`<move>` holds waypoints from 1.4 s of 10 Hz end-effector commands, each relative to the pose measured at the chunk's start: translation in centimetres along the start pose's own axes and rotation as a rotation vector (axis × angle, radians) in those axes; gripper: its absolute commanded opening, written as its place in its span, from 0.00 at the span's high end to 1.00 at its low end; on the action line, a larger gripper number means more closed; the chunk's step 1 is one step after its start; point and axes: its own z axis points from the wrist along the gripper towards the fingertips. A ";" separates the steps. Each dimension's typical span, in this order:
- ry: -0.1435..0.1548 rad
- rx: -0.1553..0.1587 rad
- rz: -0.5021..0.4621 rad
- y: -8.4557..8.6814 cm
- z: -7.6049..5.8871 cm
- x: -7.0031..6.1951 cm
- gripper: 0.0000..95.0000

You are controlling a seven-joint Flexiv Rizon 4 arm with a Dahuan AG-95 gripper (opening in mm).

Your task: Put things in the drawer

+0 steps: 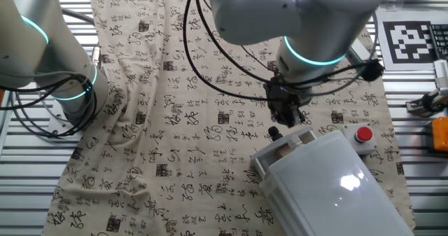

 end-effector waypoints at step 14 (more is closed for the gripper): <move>0.009 0.085 -0.054 -1.0 2.7 1.4 1.00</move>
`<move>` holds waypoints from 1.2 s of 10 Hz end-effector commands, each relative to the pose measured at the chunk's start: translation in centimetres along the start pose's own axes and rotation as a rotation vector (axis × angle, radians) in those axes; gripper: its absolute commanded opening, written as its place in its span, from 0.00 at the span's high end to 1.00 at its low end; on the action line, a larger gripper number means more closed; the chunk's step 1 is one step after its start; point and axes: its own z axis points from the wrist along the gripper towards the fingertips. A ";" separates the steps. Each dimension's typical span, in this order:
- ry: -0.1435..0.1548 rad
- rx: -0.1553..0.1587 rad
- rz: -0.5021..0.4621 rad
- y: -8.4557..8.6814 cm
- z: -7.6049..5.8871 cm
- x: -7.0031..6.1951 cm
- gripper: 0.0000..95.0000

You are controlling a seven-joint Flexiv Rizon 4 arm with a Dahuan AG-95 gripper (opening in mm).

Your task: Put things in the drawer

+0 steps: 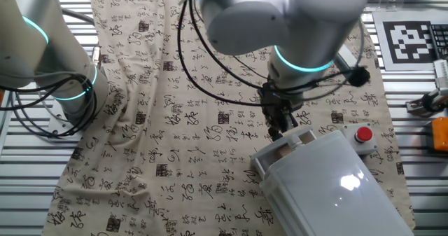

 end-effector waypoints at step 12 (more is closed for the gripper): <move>0.016 0.137 -0.064 -1.8 0.5 0.7 1.00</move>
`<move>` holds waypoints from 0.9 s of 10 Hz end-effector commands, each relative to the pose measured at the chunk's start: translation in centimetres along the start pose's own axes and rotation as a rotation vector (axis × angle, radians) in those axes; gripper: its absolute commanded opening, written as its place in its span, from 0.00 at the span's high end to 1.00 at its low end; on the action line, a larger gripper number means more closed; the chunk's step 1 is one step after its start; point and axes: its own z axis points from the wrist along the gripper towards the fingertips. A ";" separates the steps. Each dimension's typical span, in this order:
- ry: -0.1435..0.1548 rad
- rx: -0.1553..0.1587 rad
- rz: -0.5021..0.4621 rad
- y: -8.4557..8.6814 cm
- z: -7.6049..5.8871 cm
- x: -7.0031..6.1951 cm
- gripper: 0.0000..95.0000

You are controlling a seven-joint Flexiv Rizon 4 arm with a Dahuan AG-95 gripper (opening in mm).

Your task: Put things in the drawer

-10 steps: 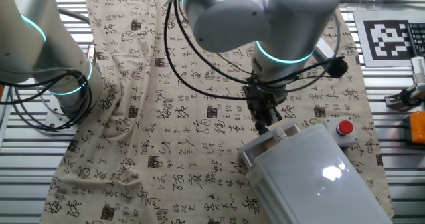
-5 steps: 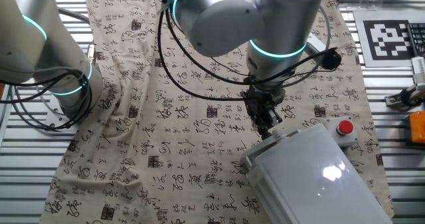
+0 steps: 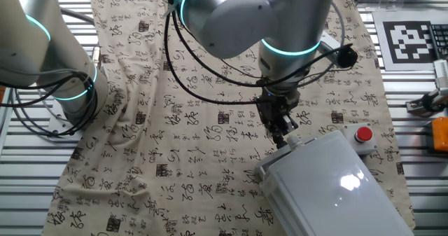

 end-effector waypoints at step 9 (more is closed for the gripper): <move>0.038 0.089 -0.029 0.1 -0.9 -0.3 1.00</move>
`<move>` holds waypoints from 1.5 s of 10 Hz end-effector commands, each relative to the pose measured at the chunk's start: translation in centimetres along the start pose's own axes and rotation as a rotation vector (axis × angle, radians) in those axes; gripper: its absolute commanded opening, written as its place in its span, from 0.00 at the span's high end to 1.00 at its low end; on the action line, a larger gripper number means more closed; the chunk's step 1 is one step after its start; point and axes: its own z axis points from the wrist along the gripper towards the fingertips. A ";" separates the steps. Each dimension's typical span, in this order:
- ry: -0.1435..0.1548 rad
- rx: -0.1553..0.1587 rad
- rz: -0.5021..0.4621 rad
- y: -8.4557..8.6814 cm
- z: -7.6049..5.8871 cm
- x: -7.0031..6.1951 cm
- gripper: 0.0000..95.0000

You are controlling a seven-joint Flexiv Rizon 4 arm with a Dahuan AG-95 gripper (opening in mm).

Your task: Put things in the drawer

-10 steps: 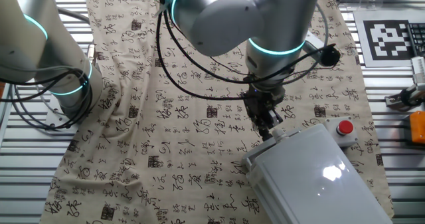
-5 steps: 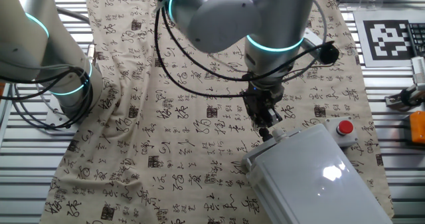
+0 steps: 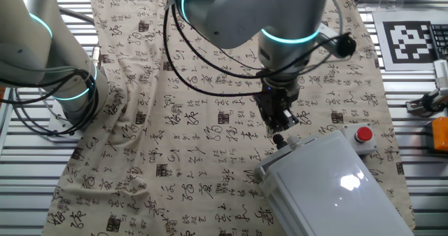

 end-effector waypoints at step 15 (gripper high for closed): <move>0.052 0.083 -0.044 -3.0 0.1 -0.7 1.00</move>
